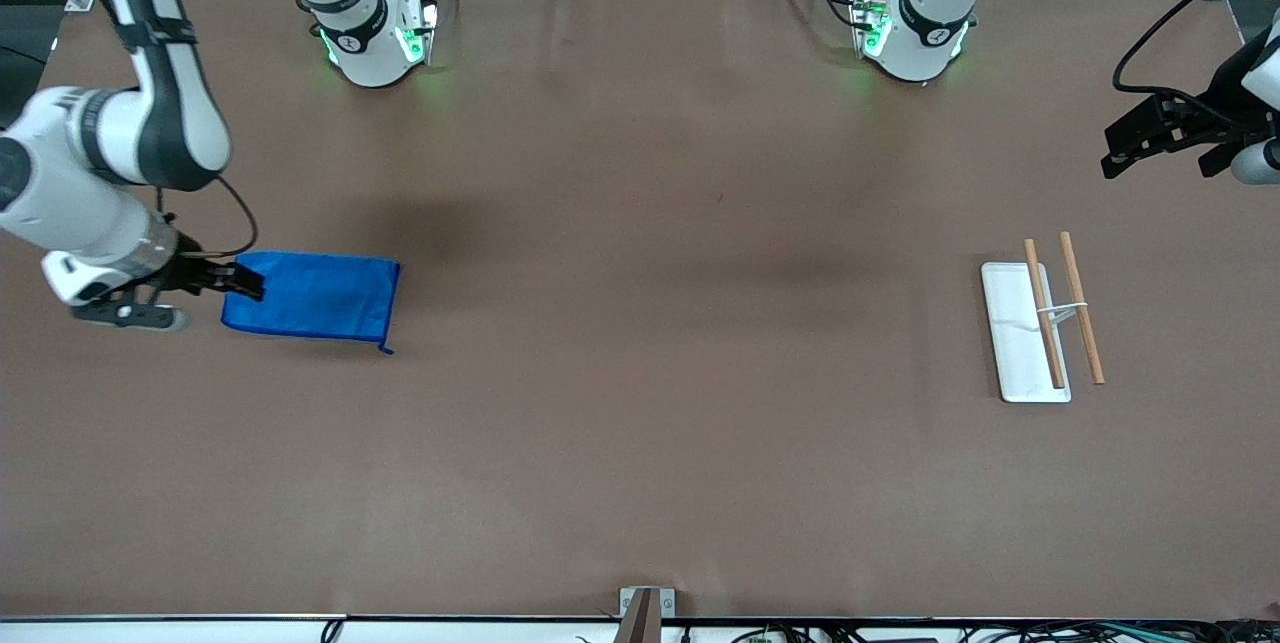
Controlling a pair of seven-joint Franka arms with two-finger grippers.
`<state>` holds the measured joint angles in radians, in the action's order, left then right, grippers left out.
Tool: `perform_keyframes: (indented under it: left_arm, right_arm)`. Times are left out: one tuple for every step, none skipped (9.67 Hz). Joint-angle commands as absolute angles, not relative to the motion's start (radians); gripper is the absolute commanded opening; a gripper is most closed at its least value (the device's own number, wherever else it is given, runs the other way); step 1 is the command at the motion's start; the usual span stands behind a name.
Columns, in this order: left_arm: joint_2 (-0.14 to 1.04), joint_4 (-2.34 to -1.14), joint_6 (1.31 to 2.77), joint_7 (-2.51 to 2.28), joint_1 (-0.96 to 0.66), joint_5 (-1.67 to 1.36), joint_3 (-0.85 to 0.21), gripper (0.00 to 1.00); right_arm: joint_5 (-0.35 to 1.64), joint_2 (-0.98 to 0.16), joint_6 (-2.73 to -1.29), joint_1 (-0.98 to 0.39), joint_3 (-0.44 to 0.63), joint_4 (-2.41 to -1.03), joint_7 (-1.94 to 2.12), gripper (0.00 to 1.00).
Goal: Right arm passes towel to left arm to hang
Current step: 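Reach the right gripper down to the blue towel's edge and grasp it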
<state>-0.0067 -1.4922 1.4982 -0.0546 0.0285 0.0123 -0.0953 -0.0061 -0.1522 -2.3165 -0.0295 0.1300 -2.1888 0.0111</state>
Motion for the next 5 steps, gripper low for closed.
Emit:
perform_keyframes:
  left_arm:
    - [0.017,-1.496,1.493,-0.044,0.029,0.012,-0.097,1.00]
    - [0.017,-1.496,1.493,-0.046,0.028,0.012,-0.097,1.00]
    - [0.017,-1.494,1.493,-0.046,0.025,0.014,-0.097,1.00]
    - [0.017,-1.496,1.494,-0.046,0.023,0.015,-0.097,1.00]
    - [0.017,-1.494,1.494,-0.046,0.021,0.015,-0.097,1.00]
  right_arm:
    - [-0.023,-0.237,-2.425,-0.038,0.133,-2.233,0.050,1.00]
    - [-0.023,-0.282,-2.486,-0.037,0.132,-2.249,0.076,1.00]
    - [-0.021,-0.308,-2.552,-0.038,0.132,-2.276,0.077,1.00]
    - [-0.021,-0.330,-2.604,-0.038,0.132,-2.302,0.077,1.00]
    - [-0.020,-0.334,-2.606,-0.038,0.132,-2.312,0.075,0.99]
